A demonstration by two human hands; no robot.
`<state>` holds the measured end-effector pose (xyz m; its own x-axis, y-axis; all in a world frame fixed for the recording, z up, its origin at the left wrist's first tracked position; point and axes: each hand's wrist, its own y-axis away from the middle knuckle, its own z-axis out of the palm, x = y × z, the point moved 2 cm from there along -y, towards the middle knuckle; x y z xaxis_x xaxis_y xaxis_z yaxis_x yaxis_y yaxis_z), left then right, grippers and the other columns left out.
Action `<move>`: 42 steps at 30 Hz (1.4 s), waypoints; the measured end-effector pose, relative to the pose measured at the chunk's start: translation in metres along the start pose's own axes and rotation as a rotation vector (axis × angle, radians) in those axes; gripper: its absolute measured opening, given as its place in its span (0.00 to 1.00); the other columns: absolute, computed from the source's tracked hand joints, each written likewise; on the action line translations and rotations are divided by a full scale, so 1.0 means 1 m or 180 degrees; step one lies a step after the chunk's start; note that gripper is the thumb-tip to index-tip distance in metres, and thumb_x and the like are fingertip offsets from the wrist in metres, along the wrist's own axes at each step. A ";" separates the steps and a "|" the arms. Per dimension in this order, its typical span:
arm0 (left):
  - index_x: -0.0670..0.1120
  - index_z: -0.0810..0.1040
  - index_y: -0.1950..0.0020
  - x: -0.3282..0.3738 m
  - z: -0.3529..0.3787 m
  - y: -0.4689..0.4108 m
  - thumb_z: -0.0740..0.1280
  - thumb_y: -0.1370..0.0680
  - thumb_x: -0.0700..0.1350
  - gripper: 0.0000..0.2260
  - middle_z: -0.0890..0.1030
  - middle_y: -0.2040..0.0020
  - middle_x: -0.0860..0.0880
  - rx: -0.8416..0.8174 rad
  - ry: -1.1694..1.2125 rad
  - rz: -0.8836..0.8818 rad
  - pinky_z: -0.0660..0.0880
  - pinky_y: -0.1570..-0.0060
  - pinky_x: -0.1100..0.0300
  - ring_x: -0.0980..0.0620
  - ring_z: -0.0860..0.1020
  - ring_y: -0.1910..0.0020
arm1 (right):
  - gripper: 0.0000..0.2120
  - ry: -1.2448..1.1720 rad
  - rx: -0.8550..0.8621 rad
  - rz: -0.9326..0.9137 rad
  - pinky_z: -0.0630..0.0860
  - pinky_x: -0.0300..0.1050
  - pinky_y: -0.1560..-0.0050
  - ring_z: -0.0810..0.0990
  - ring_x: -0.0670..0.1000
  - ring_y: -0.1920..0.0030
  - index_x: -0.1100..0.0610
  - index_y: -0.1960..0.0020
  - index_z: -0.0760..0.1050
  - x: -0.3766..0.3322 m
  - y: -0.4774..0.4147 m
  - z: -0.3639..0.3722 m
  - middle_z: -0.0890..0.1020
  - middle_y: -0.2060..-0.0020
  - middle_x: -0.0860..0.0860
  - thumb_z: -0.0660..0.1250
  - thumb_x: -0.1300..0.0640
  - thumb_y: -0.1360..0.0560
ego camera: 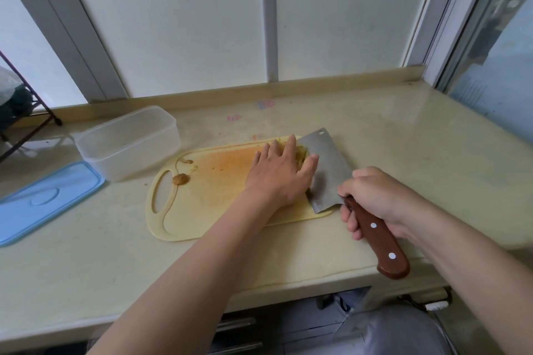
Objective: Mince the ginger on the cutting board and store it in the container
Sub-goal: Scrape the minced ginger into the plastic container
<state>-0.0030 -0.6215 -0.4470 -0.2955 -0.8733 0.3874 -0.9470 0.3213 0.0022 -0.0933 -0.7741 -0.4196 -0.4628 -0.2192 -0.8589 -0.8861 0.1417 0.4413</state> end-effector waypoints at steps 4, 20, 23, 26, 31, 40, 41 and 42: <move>0.46 0.60 0.22 0.007 0.006 -0.010 0.45 0.19 0.62 0.31 0.63 0.22 0.41 0.0178 0.0150 0.0025 0.55 0.23 0.45 0.43 0.59 0.22 | 0.04 -0.0081 -0.0044 -0.0014 0.73 0.44 0.76 0.72 0.54 0.77 0.60 0.52 0.66 -0.001 0.001 0.011 0.74 0.72 0.60 0.57 0.67 0.20; 0.47 0.68 0.64 0.024 0.006 -0.013 0.58 0.18 0.44 0.14 0.75 0.57 0.44 0.1023 0.0918 0.0334 0.63 0.59 0.54 0.42 0.74 0.54 | 0.02 -0.0137 0.0009 -0.0105 0.71 0.42 0.77 0.72 0.53 0.79 0.62 0.48 0.68 -0.002 0.007 0.019 0.74 0.73 0.58 0.59 0.67 0.20; 0.40 0.76 0.45 0.024 0.004 -0.012 0.58 0.18 0.44 0.11 0.77 0.52 0.41 0.1036 0.0842 0.0359 0.63 0.58 0.54 0.41 0.74 0.51 | 0.05 -0.0156 0.0021 -0.0099 0.72 0.41 0.77 0.72 0.53 0.79 0.58 0.51 0.67 -0.002 0.007 0.020 0.74 0.73 0.58 0.59 0.67 0.20; 0.40 0.75 0.49 0.024 0.003 -0.012 0.58 0.17 0.45 0.11 0.77 0.50 0.40 0.1004 0.0835 0.0334 0.65 0.56 0.53 0.39 0.74 0.51 | 0.03 -0.0172 0.0023 -0.0090 0.71 0.41 0.77 0.72 0.53 0.79 0.60 0.48 0.68 -0.003 0.007 0.019 0.74 0.74 0.57 0.59 0.67 0.21; 0.43 0.72 0.61 0.027 0.000 -0.014 0.59 0.17 0.45 0.13 0.76 0.54 0.41 0.0992 0.0951 0.0238 0.65 0.58 0.53 0.40 0.74 0.53 | 0.04 -0.0232 0.0012 -0.0093 0.71 0.41 0.78 0.71 0.52 0.79 0.60 0.50 0.67 -0.005 0.009 0.018 0.74 0.73 0.58 0.60 0.67 0.21; 0.40 0.78 0.60 0.024 -0.024 -0.018 0.63 0.18 0.49 0.16 0.79 0.54 0.41 0.1279 0.0876 0.0183 0.73 0.54 0.51 0.41 0.75 0.55 | 0.07 -0.0317 -0.0068 -0.0237 0.69 0.39 0.79 0.70 0.51 0.81 0.59 0.55 0.65 -0.026 0.016 0.024 0.74 0.74 0.58 0.60 0.67 0.20; 0.40 0.79 0.59 0.022 -0.027 -0.018 0.63 0.19 0.49 0.16 0.79 0.54 0.41 0.1302 0.0857 0.0165 0.73 0.55 0.51 0.41 0.75 0.55 | 0.07 -0.0320 -0.0082 -0.0244 0.69 0.39 0.79 0.70 0.51 0.81 0.59 0.56 0.65 -0.027 0.017 0.026 0.74 0.74 0.58 0.60 0.67 0.20; 0.40 0.80 0.59 0.019 -0.028 -0.018 0.63 0.19 0.50 0.16 0.79 0.54 0.42 0.1309 0.0843 0.0140 0.73 0.55 0.51 0.42 0.75 0.55 | 0.07 -0.0319 -0.0094 -0.0246 0.69 0.39 0.79 0.70 0.51 0.81 0.59 0.56 0.65 -0.029 0.017 0.029 0.74 0.74 0.58 0.60 0.67 0.20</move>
<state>0.0118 -0.6331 -0.4135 -0.3446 -0.7219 0.6001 -0.9215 0.1380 -0.3631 -0.0945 -0.7374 -0.3946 -0.3896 -0.1305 -0.9117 -0.9201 0.0992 0.3790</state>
